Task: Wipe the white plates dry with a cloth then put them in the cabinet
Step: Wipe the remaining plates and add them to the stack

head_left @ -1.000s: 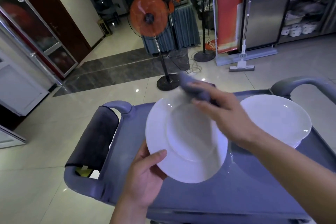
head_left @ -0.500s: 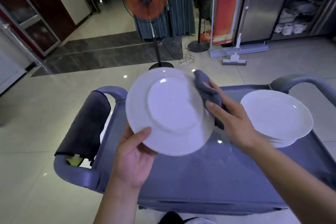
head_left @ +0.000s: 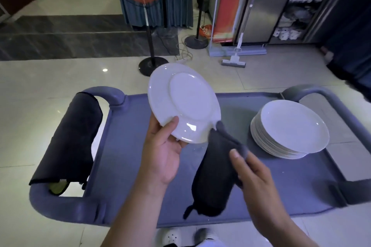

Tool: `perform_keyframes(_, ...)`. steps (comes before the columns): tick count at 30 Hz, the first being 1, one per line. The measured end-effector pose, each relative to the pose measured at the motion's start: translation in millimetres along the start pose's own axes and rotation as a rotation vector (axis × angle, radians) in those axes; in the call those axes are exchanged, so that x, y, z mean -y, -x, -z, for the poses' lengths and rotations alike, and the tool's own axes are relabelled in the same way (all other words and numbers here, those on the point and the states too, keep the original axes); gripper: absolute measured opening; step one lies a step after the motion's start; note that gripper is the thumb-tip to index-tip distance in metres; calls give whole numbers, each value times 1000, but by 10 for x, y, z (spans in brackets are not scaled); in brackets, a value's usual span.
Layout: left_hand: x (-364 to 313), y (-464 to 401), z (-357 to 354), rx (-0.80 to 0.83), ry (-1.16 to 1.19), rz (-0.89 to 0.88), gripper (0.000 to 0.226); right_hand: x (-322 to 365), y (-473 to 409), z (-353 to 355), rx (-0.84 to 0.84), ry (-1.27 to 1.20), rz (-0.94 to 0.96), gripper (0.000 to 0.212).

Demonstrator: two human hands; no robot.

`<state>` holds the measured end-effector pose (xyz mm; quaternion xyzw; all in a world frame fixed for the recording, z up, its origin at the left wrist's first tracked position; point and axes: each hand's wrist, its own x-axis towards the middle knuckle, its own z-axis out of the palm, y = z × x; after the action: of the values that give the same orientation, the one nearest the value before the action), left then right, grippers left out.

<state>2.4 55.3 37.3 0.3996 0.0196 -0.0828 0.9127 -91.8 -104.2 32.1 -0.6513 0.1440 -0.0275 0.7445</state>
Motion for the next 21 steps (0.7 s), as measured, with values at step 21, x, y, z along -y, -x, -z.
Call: perform_keyframes(21,213,51,709,-20,241,494,43,-387,-342,-875,183,904,158,49)
